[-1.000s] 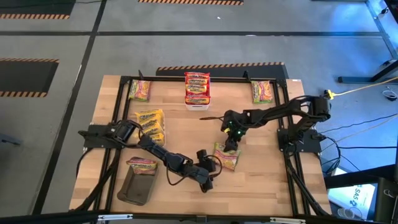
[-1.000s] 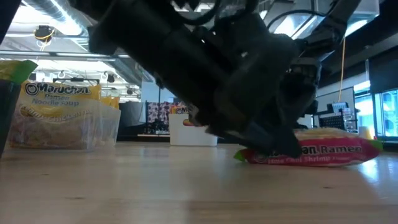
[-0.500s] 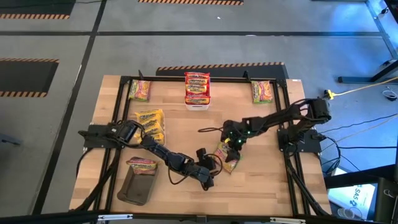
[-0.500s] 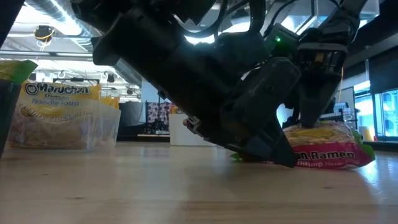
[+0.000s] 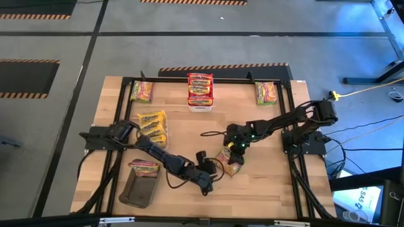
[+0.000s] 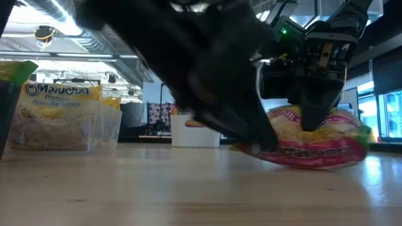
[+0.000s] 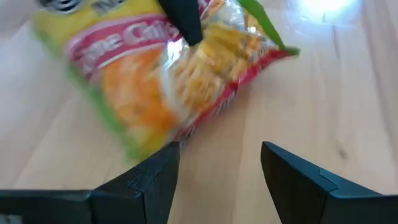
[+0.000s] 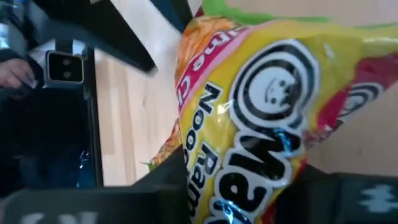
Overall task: Sort Maruchan noodles
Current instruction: Put the green noodle pack into the black bin
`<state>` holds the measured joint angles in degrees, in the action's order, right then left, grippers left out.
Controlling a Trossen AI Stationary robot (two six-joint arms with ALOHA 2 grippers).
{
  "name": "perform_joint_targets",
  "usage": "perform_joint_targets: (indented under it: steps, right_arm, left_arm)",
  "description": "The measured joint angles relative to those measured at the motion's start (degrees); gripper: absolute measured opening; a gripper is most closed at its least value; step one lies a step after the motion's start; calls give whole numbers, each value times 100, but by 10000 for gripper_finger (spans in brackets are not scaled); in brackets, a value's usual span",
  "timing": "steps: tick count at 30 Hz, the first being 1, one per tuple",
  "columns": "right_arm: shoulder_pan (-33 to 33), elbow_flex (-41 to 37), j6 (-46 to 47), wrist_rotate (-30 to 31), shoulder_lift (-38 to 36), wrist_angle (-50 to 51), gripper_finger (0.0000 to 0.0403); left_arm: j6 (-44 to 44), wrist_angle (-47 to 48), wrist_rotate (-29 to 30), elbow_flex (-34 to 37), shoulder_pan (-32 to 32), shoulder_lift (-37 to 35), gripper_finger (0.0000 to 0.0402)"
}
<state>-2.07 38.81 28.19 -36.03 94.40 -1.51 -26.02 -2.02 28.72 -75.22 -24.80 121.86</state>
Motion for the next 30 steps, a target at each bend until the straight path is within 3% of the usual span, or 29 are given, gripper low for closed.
perform_joint_targets:
  steps: [4, 10, 16, 19, 23, 30]
  right_arm:
    - [-19, 6, -10, -106, -338, 190, 78]
    - [-257, 166, -118, 456, -978, 497, 98]
    - [-1032, 505, -732, 1780, -1248, 514, 89]
    - [-1447, 665, -1088, 2517, -1254, 516, 82]
    - [-1798, 849, -1244, 3373, -1252, 513, 89]
    - [-1908, 975, -1422, 3688, -1243, 456, 87]
  left_arm:
    - [-247, 986, -123, 2, -204, -521, 220]
    - [-376, 1818, -101, 73, -425, -1369, 220]
    - [-527, 1139, -412, 773, -250, -2238, 220]
    - [-774, 388, -905, 1227, -45, -2613, 220]
    - [-953, -201, -1230, 1410, 92, -2747, 220]
    - [-1172, -297, -1040, 1327, 132, -2751, 221]
